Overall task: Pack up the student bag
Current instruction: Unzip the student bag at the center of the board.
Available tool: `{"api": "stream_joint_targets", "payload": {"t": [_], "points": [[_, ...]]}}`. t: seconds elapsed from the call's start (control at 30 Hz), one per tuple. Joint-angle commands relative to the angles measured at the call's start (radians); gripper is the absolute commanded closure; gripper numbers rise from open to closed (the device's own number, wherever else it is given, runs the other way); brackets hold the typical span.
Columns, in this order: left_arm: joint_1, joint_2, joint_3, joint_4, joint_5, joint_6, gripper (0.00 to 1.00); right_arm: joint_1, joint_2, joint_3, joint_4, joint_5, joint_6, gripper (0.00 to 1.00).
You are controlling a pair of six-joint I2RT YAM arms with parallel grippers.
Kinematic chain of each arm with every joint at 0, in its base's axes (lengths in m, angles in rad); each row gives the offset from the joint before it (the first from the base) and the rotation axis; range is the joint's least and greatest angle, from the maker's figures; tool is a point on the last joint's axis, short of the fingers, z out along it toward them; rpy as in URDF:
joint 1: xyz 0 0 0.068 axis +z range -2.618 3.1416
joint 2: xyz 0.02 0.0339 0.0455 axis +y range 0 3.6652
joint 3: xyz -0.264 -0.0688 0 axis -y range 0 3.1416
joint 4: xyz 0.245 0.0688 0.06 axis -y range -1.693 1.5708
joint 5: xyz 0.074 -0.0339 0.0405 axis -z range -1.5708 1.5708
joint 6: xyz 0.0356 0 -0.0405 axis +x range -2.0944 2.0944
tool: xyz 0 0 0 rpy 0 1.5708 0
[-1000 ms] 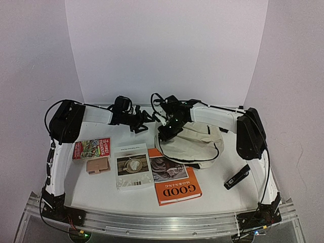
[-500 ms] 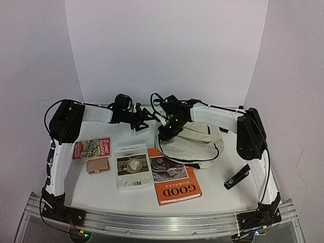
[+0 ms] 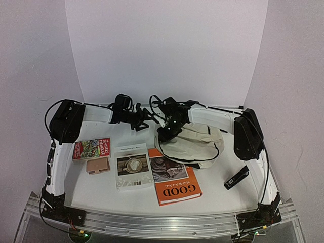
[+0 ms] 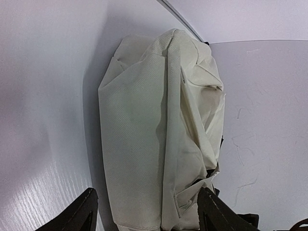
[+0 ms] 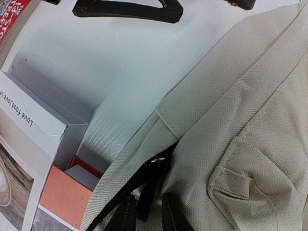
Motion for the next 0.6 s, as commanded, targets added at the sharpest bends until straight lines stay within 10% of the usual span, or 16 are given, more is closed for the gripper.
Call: {"api": "stream_joint_targets", "payload": {"t": [0.0,0.57], "points": [[-0.003,0.024,0.05,0.011,0.008,-0.005,0.29,0.002,0.035,0.024,-0.027,0.036,-0.015,0.8],[-0.039,0.098,0.113,0.021,0.024,-0.027,0.28,0.009,-0.037,0.063,-0.056,0.06,-0.074,1.0]]}}
